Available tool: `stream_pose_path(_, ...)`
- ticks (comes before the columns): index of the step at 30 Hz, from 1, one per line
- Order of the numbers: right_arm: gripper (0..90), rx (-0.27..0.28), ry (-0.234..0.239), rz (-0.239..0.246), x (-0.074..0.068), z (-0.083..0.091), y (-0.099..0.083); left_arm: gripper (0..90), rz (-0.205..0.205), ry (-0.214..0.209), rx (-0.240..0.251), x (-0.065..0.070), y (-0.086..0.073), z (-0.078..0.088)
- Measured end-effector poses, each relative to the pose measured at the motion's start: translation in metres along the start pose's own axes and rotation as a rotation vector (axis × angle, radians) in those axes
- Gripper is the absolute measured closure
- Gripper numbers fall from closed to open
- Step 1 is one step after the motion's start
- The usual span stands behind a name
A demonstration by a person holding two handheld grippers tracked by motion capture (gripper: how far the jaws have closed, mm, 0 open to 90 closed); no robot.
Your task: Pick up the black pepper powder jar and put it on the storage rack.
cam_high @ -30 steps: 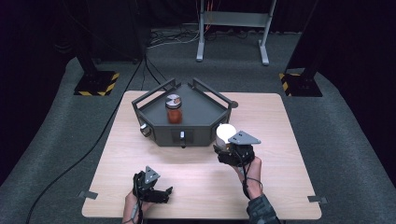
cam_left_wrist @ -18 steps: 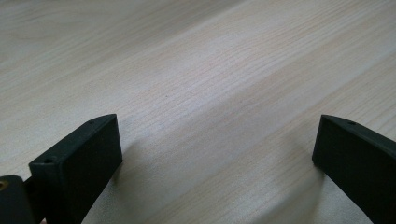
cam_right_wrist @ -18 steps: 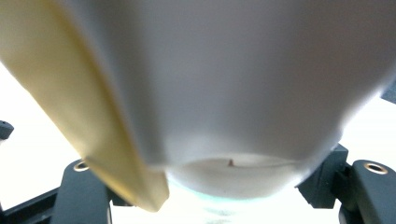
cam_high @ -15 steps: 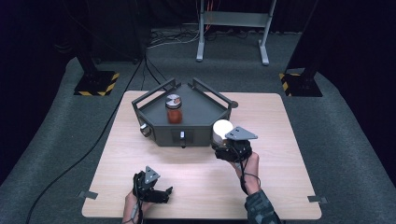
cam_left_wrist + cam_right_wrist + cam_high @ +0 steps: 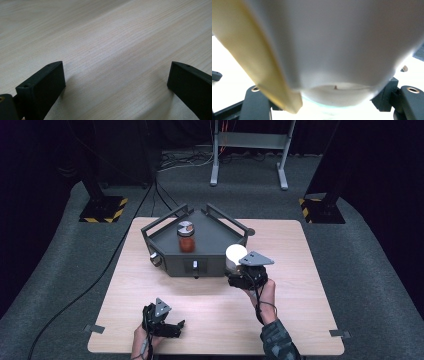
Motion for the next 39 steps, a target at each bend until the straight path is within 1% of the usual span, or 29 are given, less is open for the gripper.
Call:
stream_pose_path(4, 29.5, -0.001, 0.003, 0.012, 0.000, -0.001, 0.004, 1.1, 0.000, 0.000, 0.000, 0.000, 0.000, 0.000)
stream_pose_path(11, 29.5, 0.000, 0.013, 0.008, 0.001, -0.002, 0.008, 1.1, 0.000, 0.000, 0.000, 0.000, 0.000, 0.000)
stream_pose_path(18, 29.5, 0.002, 0.021, 0.017, 0.002, -0.002, 0.014, 1.1, 0.000, -0.001, 0.000, 0.000, 0.000, 0.000)
stream_pose_path(27, 29.5, 0.006, 0.032, 0.032, 0.001, 0.000, 0.025, 1.1, 0.001, 0.000, 0.000, 0.000, 0.000, 0.000)
stream_pose_path(31, 29.5, 0.010, 0.041, 0.023, 0.001, 0.001, 0.029, 1.1, 0.000, 0.000, 0.000, 0.000, 0.000, 0.000)
stream_pose_path(36, 29.5, 0.016, 0.051, 0.027, 0.002, 0.004, 0.035, 1.1, 0.001, 0.000, 0.000, 0.000, 0.000, 0.000)
stream_pose_path(39, 29.5, 0.020, 0.048, 0.032, 0.003, 0.005, 0.040, 1.1, 0.000, 0.000, 0.000, 0.000, 0.000, 0.000)
Point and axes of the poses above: each handheld gripper's, and its own axes: z roughly backward along the jaws, y roughly out of its top, x roughly to its right, the point moved 9 cm from there along -z, roughly forward along the jaws, and after that the axes turned 11 degrees about -x, right-handed, at the moved point
